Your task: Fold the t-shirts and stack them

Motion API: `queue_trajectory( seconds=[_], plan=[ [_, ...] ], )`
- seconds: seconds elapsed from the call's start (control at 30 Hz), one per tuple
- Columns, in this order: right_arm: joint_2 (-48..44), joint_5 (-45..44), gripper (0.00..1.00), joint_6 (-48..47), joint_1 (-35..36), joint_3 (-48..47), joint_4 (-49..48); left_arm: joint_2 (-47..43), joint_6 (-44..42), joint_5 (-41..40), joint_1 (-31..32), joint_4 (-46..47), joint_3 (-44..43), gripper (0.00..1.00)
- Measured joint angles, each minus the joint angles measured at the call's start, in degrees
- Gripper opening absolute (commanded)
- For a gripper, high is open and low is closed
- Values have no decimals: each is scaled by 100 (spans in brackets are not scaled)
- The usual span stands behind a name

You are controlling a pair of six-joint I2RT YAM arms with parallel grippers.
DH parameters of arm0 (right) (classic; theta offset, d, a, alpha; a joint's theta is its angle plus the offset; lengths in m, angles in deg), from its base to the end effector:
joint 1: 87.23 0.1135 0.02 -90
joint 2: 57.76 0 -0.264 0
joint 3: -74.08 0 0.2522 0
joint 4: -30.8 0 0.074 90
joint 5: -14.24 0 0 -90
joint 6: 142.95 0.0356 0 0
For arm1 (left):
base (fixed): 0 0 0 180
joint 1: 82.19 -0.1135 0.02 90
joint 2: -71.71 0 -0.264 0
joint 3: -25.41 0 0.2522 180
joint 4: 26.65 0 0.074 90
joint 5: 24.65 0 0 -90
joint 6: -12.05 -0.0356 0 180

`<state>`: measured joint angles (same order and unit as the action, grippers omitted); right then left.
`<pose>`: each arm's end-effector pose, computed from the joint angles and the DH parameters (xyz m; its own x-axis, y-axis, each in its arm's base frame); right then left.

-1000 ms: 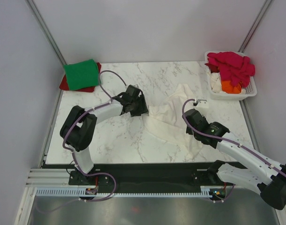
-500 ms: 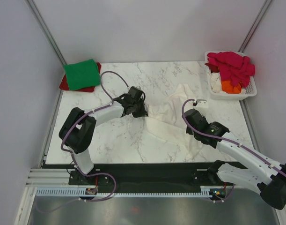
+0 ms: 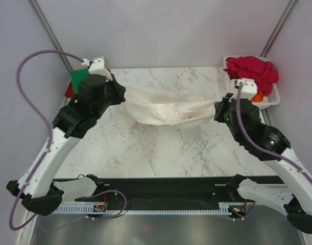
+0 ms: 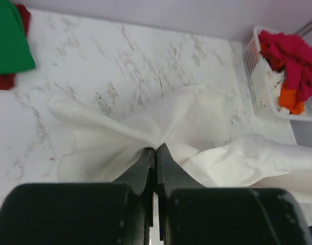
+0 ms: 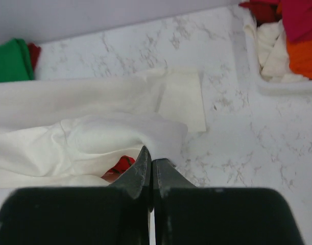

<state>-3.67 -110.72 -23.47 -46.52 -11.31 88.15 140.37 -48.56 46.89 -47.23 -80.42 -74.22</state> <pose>0.1447 0.0976 0.4130 -0.3608 0.2216 -0.9059 0.0382 0.9741 0.2231 0.2028 -0.1280 0.4474 -0.4260 -0.2701 -0.8634 0.1093 0.9320 -0.3455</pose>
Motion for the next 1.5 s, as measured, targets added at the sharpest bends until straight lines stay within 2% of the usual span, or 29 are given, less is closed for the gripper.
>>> queue_trajectory(
  seconds=[0.27, 0.5, 0.63, 0.73, 0.83, 0.93, 0.97, 1.0, 1.07, 1.1, 1.13, 1.17, 1.2, 1.23, 1.3, 1.33, 1.37, 1.4, 1.5],
  plan=[
    [-1482, 212, 0, -780, 4, -1187, -116, -1333, -802, -791, 0, -1130, -1458, 2],
    [-2223, 1620, 0, -1152, 31, -1790, -328, -1823, -1200, -199, 48, -1447, -2557, 2],
    [-2221, 2319, 0, -1327, -66, -1792, -374, -1976, -1436, 81, 42, -1596, -2850, 2],
    [-2074, 2334, 0, -1392, -177, -1875, -376, -2000, -1532, 131, 35, -1617, -2894, 2],
    [-1668, 1921, 0, -1528, -199, -2159, -352, -1847, -1591, 79, 35, -1687, -2894, 2],
    [-632, 931, 0, -1794, -201, -2938, -136, -1364, -1602, -149, 28, -1759, -2931, 4],
    [-245, 592, 0, -1875, -212, -3132, -153, -1169, -1600, -258, 20, -1762, -2927, 6],
    [160, 260, 0, -1947, -234, -3246, -177, -918, -1602, -385, 7, -1764, -2898, 15],
    [1099, -179, 0, -2055, -452, -3429, -199, -251, -1609, -487, -144, -1781, -2837, 19],
    [1679, -236, 0, -2070, -684, -3488, -219, 74, -1606, -372, -374, -1777, -2835, 38],
    [2131, -254, 0, -2068, -879, -3556, -234, 538, -1635, -87, -715, -1735, -2813, 52],
    [2739, -177, 18, -2033, -1193, -3689, -223, 1043, -1598, 219, -1156, -1679, -2815, 64],
    [3405, -90, 43, -1967, -1467, -3845, -251, 1488, -1582, 442, -1480, -1602, -2839, 99],
    [4186, -24, 65, -1906, -1766, -4194, -188, 2083, -1545, 678, -1873, -1537, -2924, 100],
    [5963, 92, 88, -1947, -2208, -5510, 109, 3541, -1397, 1226, -2446, -1635, -3436, 100],
    [6988, 90, 98, -2006, -2369, -6531, 352, 4291, -1342, 1475, -2660, -1655, -3766, 100],
    [7792, 111, 98, -2055, -2487, -7316, 402, 4758, -1285, 1628, -2774, -1655, -3897, 100],
    [8244, 188, 98, -2100, -2594, -7449, 271, 5156, -1222, 1759, -2900, -1742, -3904, 100],
    [8188, 323, 98, -2107, -2702, -6059, 201, 5292, -1121, 1904, -3016, -2041, -3379, 100]
  ],
)
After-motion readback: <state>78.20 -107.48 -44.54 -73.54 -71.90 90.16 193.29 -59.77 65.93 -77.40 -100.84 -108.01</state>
